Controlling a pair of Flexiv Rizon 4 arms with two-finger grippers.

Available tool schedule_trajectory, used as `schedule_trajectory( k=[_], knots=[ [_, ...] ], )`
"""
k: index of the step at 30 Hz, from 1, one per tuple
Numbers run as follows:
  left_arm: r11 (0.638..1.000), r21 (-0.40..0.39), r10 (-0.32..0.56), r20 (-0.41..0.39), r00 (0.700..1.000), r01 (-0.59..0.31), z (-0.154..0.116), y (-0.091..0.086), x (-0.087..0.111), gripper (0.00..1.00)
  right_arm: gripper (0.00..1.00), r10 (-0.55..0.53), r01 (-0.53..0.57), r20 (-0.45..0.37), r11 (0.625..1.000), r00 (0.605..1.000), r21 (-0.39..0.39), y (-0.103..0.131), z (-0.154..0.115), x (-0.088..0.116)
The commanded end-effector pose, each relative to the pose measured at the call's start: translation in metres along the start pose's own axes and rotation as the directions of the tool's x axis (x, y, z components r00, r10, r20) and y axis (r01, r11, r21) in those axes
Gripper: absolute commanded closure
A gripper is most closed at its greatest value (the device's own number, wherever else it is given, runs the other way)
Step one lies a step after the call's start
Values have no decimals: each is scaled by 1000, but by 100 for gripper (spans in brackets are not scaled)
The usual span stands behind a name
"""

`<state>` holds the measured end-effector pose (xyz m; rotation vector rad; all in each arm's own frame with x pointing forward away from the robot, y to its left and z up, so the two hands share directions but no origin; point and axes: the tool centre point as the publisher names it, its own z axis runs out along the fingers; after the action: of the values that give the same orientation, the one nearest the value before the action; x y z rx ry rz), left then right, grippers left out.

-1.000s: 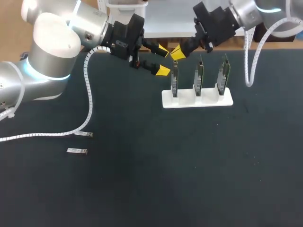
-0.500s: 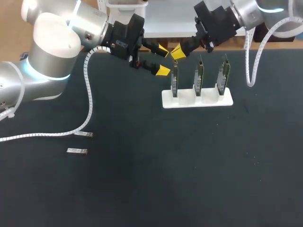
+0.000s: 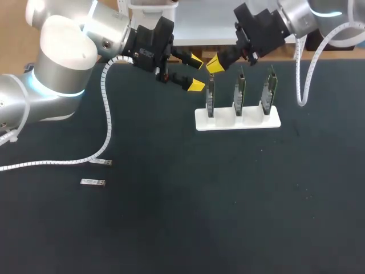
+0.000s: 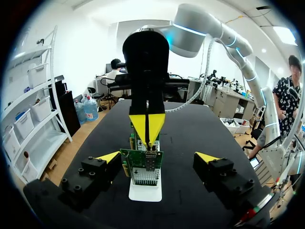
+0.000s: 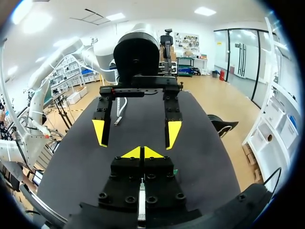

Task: Pick up the optical module with the left hand, and insert it into the network port with the right hand.

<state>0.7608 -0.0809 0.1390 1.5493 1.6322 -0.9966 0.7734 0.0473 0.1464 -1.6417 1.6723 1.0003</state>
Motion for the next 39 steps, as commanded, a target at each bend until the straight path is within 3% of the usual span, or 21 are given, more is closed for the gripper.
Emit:
schedule_trajectory(
  k=[1,26,39],
  knots=[
    [1000,3,-2,-5,1000,2,1,2,-1,0,100,2,-2,-3,1000,1000,4,3,1,2],
    [1000,3,-2,-5,1000,2,1,2,-1,0,100,11,-11,-8,1000,1000,1,2,3,5],
    [1000,3,-2,-5,1000,2,1,2,-1,0,100,-40,38,56,999,998,21,2,-22,-18]
  ],
)
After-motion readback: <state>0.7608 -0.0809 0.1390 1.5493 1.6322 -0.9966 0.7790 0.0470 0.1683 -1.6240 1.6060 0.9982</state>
